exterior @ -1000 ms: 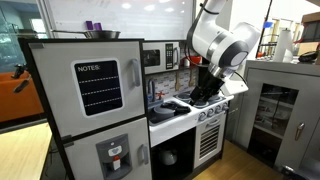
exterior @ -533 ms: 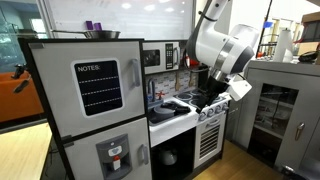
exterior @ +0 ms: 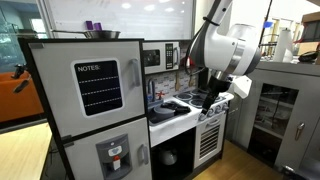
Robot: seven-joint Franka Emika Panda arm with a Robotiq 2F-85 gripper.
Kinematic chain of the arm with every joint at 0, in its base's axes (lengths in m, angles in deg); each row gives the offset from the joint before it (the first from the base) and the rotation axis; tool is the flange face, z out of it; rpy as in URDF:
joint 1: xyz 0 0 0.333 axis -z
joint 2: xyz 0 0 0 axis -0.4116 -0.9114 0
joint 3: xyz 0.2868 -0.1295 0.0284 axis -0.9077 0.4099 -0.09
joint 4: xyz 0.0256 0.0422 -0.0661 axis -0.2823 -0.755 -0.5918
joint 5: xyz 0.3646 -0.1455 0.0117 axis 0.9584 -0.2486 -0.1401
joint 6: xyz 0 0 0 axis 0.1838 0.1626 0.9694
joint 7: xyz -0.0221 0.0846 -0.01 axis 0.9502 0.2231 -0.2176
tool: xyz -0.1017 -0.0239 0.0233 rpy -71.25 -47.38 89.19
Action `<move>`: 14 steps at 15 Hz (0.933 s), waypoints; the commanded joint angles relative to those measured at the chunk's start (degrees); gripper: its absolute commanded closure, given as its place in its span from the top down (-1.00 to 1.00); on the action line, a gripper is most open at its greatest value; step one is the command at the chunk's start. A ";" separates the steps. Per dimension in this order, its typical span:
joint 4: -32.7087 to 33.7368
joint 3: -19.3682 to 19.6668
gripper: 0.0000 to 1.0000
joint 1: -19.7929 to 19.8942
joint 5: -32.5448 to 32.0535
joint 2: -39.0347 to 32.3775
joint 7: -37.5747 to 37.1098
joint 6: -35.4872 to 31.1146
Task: Put the pot on the left side of the stovetop in the sink
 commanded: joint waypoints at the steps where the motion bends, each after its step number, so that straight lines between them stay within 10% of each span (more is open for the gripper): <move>1: -1.75 3.62 1.00 -2.76 -6.75 1.91 -2.11 -0.63; 6: -2.05 9.23 1.00 -6.33 -17.43 1.73 -2.81 -0.42; 12: -1.90 6.43 1.00 1.58 -47.19 4.17 -21.32 2.20; 14: -1.22 7.09 1.00 -0.10 -43.31 2.12 -18.99 0.37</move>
